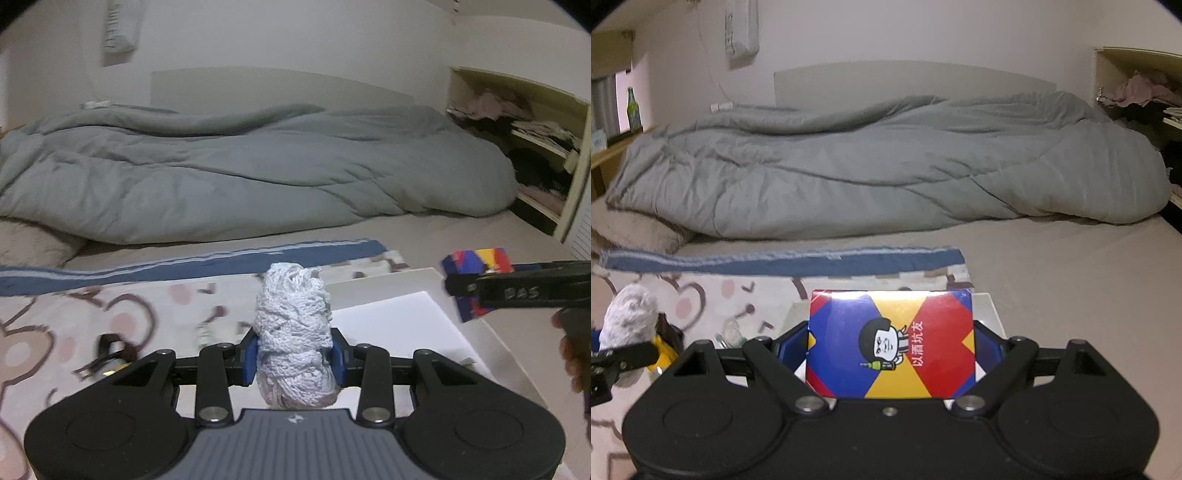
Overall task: Organize objects
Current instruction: 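Carry the card box and yarn ball toward the white box, then lower the card box into the white box with the right tool while the left tool releases the yarn ball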
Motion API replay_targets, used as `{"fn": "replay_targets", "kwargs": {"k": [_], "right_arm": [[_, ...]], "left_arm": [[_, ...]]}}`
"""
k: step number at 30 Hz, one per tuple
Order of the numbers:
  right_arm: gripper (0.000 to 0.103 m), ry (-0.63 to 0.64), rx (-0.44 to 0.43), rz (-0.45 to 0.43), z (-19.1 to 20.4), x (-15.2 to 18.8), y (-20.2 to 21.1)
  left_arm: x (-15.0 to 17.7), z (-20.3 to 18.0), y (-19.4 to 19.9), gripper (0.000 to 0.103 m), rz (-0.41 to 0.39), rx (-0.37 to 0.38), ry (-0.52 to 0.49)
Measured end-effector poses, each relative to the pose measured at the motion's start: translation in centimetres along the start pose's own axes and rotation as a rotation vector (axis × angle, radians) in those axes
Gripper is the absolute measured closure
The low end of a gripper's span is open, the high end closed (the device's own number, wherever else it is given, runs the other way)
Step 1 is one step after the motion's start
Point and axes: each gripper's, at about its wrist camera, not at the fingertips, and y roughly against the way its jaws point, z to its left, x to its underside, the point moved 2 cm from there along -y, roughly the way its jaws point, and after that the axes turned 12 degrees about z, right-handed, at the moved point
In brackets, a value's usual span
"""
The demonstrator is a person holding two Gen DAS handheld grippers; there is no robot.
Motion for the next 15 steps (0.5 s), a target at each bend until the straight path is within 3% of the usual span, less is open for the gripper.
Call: {"fn": "replay_targets", "kwargs": {"k": [5, 10, 15], "right_arm": [[0.014, -0.024, -0.004, 0.035, -1.8, 0.4, -1.6], [0.014, -0.069, 0.009, 0.064, -3.7, 0.8, -2.8], [0.014, -0.119, 0.000, 0.055, -5.2, 0.9, -3.0]], "left_arm": [[-0.7, -3.7, -2.8, 0.064, 0.037, 0.065, -0.033], [-0.4, -6.3, -6.2, 0.064, 0.122, 0.138, -0.028], [0.5, -9.5, -9.4, 0.064, 0.193, 0.178, -0.235]]}}
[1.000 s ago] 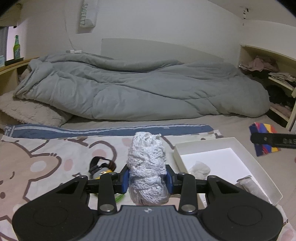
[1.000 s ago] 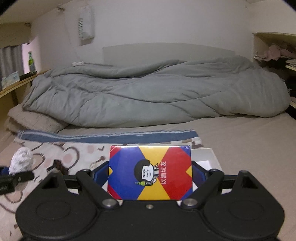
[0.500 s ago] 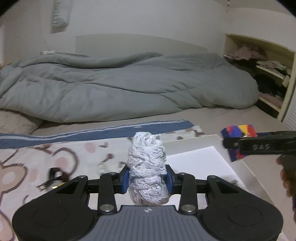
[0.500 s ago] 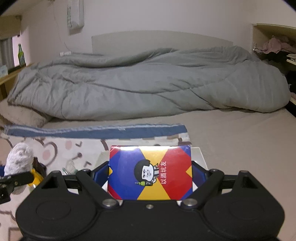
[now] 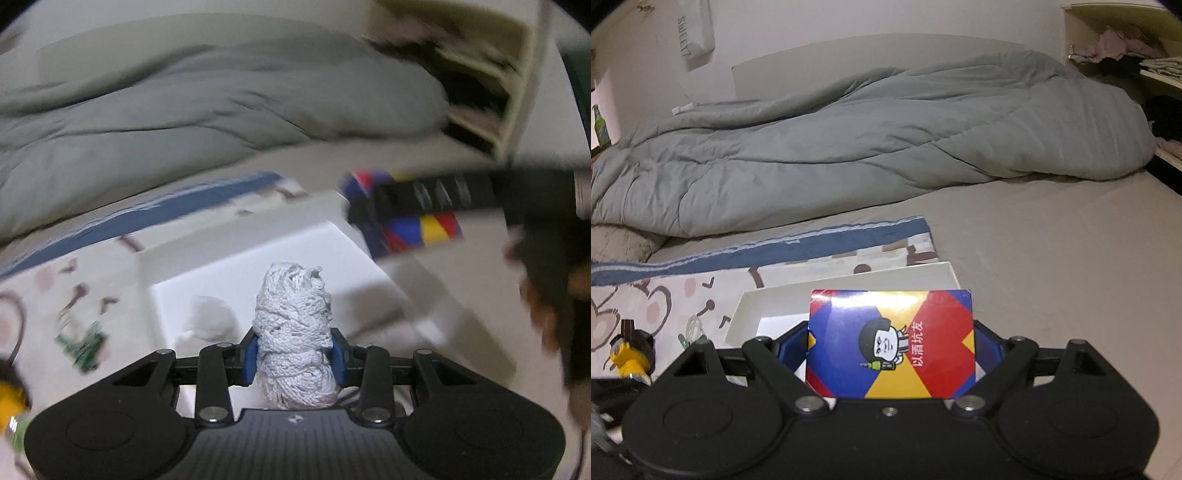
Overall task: Organize objects
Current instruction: 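Lower the card box into the white box with the right tool while the left tool releases the yarn ball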
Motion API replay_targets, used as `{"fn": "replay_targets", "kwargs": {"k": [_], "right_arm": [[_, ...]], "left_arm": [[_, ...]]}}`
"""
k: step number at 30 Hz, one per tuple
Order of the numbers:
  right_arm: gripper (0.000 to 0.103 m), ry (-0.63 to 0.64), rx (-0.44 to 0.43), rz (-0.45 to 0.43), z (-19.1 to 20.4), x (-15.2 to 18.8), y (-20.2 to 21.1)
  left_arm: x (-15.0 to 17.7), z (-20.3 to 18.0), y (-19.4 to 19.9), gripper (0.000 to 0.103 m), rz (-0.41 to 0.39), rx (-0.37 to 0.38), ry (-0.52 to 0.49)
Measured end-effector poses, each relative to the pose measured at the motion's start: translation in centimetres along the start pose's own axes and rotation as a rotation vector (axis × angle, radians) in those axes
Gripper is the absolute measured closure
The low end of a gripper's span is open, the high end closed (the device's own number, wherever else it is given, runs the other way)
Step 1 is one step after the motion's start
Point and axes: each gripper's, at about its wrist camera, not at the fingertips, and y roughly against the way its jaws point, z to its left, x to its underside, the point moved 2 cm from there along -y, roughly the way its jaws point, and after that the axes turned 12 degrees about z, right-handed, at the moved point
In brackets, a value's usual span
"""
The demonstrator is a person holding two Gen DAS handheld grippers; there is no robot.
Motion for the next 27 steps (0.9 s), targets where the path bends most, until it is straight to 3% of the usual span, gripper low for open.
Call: {"fn": "replay_targets", "kwargs": {"k": [2, 6, 12, 16, 27], "right_arm": [[0.014, -0.005, -0.001, -0.003, -0.3, 0.0, -0.1], [0.014, -0.033, -0.017, 0.003, -1.0, -0.2, -0.7], [0.014, -0.065, -0.049, 0.015, -1.4, -0.3, -2.0], [0.014, -0.078, -0.067, 0.033, -1.2, -0.2, -3.1], [0.014, -0.021, -0.009, 0.077, 0.0, 0.2, -5.3]], "left_arm": [[-0.1, -0.9, -1.1, 0.064, 0.026, 0.022, -0.109], [-0.3, -2.3, -2.3, 0.064, 0.054, -0.010, -0.349], [-0.5, -2.1, -2.8, 0.062, 0.073, -0.047, -0.511], [-0.2, -1.4, -3.4, 0.039, 0.113, -0.077, -0.500], [1.7, 2.2, -2.6, 0.037, 0.157, -0.064, -0.313]]}}
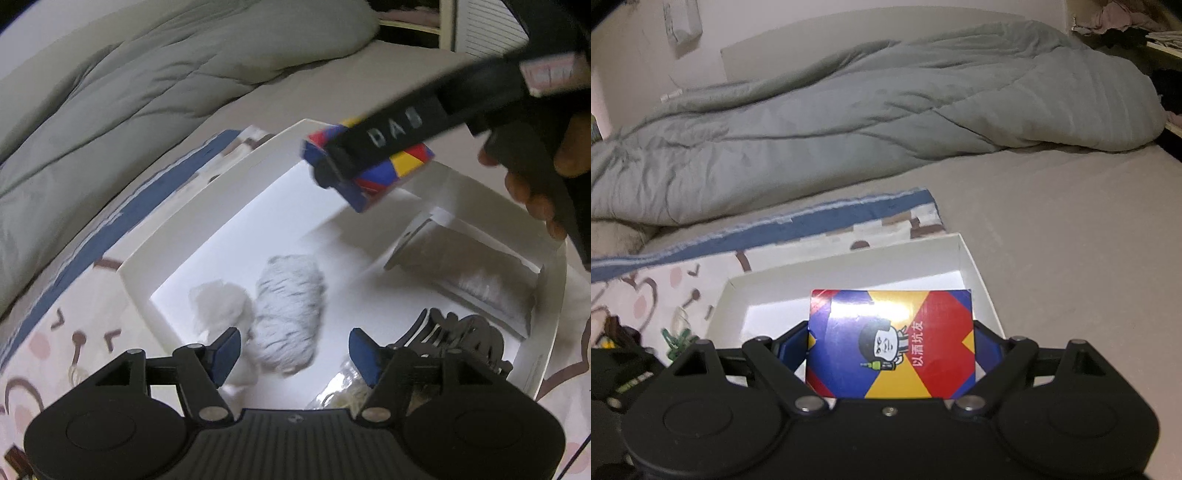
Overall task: Organize objects
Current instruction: 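Lower the card box into the white box with the right tool while the left tool releases the yarn ball, then withdraw both open tools from the white box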
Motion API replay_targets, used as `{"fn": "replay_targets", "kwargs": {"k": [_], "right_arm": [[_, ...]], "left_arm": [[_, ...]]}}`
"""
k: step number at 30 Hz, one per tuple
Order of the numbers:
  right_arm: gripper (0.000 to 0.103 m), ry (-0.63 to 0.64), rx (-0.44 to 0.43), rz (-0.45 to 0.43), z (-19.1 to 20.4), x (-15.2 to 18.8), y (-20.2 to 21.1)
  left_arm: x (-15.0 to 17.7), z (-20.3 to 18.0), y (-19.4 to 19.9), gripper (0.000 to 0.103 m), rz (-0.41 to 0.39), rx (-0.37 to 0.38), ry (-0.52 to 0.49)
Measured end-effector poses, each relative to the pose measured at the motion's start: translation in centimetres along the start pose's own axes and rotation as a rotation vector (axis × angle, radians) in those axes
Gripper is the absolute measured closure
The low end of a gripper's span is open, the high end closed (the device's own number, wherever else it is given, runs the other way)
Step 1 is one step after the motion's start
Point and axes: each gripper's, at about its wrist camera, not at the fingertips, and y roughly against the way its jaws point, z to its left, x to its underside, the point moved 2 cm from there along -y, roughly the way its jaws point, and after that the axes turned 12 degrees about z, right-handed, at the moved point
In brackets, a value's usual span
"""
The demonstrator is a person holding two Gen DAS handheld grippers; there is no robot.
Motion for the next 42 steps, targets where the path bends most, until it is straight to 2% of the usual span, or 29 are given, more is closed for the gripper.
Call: {"fn": "replay_targets", "kwargs": {"k": [4, 16, 21, 24, 30, 36, 42], "right_arm": [[0.005, -0.019, 0.037, 0.010, -0.3, 0.3, -0.6], [0.005, 0.027, 0.047, 0.053, -0.6, 1.2, 0.8], [0.005, 0.071, 0.017, 0.046, -0.2, 1.6, 2.6], [0.005, 0.082, 0.011, 0.033, 0.1, 1.7, 3.9], [0.004, 0.098, 0.041, -0.018, 0.6, 1.8, 7.0], [0.003, 0.074, 0.085, -0.053, 0.9, 2.4, 9.9], [0.003, 0.049, 0.098, -0.084, 1.7, 3.7, 12.6]], "left_arm": [[0.4, 0.8, 0.5, 0.034, -0.006, 0.014, 0.060], [0.2, 1.4, 2.9, 0.032, -0.050, 0.039, 0.195], [0.7, 1.1, 4.7, 0.031, -0.077, 0.040, 0.223], [1.3, 1.0, 6.2, 0.025, -0.102, 0.031, 0.239], [2.9, 0.8, 9.1, 0.024, -0.131, 0.024, 0.281], [4.9, 1.2, 12.1, 0.021, -0.162, 0.021, 0.372], [6.9, 1.3, 14.9, 0.014, -0.199, -0.016, 0.406]]}}
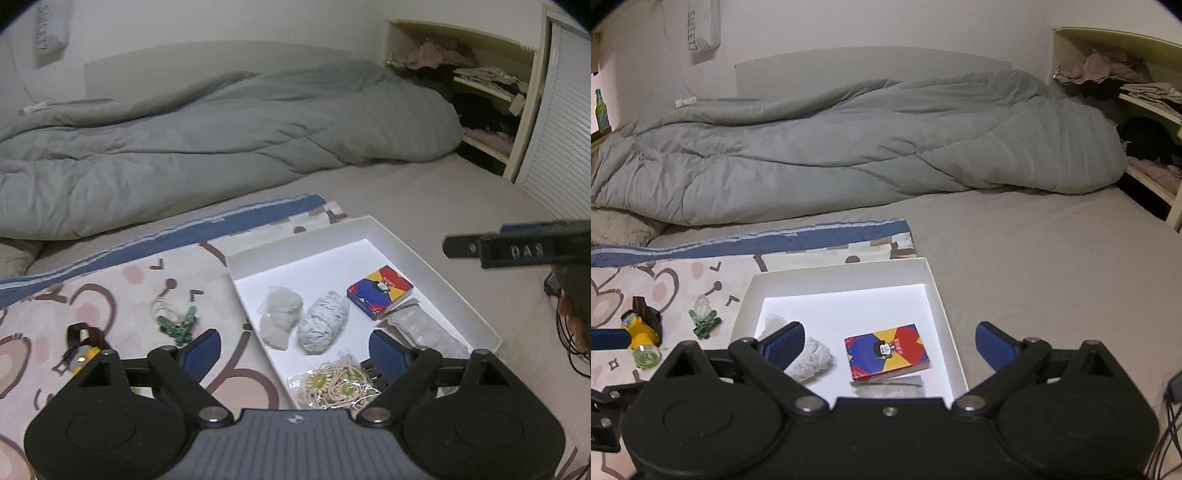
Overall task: Organize objects
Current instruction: 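Withdraw both open tools from the white box, then move the left tool to the yellow headlamp while the right tool approaches the green clothespins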
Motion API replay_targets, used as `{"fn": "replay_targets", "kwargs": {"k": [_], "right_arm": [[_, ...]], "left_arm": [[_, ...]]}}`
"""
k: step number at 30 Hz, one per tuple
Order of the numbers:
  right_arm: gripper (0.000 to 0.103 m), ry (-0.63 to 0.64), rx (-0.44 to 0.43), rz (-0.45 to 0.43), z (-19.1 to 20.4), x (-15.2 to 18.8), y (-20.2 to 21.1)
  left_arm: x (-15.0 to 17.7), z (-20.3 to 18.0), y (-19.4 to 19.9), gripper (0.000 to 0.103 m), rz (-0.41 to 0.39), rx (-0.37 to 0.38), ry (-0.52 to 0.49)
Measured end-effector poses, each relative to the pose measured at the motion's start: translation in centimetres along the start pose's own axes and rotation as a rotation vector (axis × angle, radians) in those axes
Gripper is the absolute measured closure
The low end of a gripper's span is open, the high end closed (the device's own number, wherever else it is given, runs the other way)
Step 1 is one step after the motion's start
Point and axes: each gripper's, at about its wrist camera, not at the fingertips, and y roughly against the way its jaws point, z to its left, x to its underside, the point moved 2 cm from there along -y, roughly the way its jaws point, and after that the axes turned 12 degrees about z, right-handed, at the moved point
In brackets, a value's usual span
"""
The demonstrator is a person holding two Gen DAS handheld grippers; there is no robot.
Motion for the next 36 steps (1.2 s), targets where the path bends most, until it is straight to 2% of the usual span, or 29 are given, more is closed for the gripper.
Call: {"fn": "replay_targets", "kwargs": {"k": [8, 16, 25, 36], "right_arm": [[0.003, -0.008, 0.013, 0.003, 0.7, 3.2, 3.1], [0.000, 0.025, 0.036, -0.022, 2.0, 6.3, 5.4], [0.000, 0.039, 0.024, -0.056, 3.4, 7.8, 6.3], [0.000, 0.051, 0.013, -0.055, 4.9, 7.8, 5.9]], "left_arm": [[1.6, 1.5, 3.2, 0.010, -0.043, -0.003, 0.056], [3.2, 2.6, 3.7, 0.000, -0.077, -0.029, 0.062], [4.4, 3.8, 3.2, 0.000, -0.082, -0.032, 0.079], [4.8, 4.0, 3.0, 0.000, -0.082, -0.045, 0.079]]}}
